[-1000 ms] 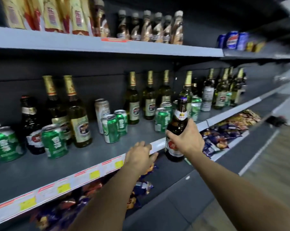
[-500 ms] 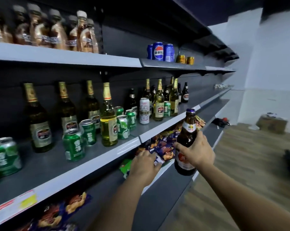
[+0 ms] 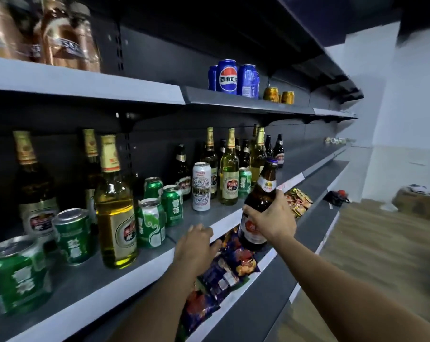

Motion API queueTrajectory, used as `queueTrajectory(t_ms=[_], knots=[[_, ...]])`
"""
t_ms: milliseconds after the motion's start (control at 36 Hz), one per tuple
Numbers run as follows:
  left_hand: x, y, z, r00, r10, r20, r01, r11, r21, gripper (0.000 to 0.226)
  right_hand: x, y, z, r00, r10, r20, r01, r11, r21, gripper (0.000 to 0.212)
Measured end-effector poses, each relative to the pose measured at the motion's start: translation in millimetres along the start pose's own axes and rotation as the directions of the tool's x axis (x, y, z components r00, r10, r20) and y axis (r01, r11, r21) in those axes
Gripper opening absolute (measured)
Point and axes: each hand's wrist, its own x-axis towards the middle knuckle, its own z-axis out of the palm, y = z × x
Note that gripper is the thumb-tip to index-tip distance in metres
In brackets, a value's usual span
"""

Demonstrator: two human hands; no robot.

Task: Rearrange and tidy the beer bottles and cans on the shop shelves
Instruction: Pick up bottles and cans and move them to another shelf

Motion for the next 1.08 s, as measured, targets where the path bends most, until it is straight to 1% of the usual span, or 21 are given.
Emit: queueTrajectory(t_ms=[56, 167, 278, 444, 556, 639, 806, 889, 972, 1083], knots=[[27, -4, 1, 1.000, -0.010, 0.014, 0.010, 1.000, -0.006, 0.044, 22, -3, 14, 1.000, -0.021, 0.015, 0.021, 1.000, 0.007, 0.067], [80, 2, 6, 1.000, 0.013, 0.007, -0.013, 1.000, -0.008, 0.044, 64, -3, 36, 0.999, -0.036, 0.037, 0.037, 0.999, -0.024, 0.064], [126, 23, 25, 0.996, 0.087, 0.025, -0.086, 0.996, -0.026, 0.044, 101, 13, 47, 0.999, -0.025, 0.029, 0.026, 0.999, -0.032, 0.067], [181, 66, 50, 0.980, 0.179, 0.083, -0.173, 0.983, -0.065, 0.044, 153, 58, 41, 1.000, 0.003, 0.008, -0.002, 0.997, -0.073, 0.064], [219, 102, 73, 0.973, 0.213, 0.090, -0.209, 0.977, -0.051, 0.044, 191, 97, 29, 1.000, 0.012, -0.026, -0.014, 0.997, -0.078, 0.060], [250, 133, 90, 0.970, 0.232, 0.065, -0.228, 0.971, -0.066, 0.042, 223, 128, 20, 0.999, 0.015, -0.032, -0.018, 0.996, -0.092, 0.062], [311, 206, 114, 0.977, 0.212, 0.026, -0.211, 0.976, -0.058, 0.041, 300, 191, 0, 1.000, 0.004, -0.018, -0.005, 0.996, -0.088, 0.062], [342, 237, 123, 0.984, 0.176, 0.000, -0.175, 0.984, -0.038, 0.039, 341, 218, -9, 1.000, -0.002, 0.013, 0.003, 0.996, -0.090, 0.059], [370, 256, 134, 0.990, 0.142, -0.027, -0.143, 0.988, -0.055, 0.040, 377, 239, -13, 0.999, -0.028, 0.032, 0.031, 0.995, -0.098, 0.060], [407, 278, 154, 0.996, 0.083, -0.017, -0.084, 0.994, -0.066, 0.040, 423, 265, -8, 0.998, -0.046, 0.033, 0.048, 0.997, -0.062, 0.063]])
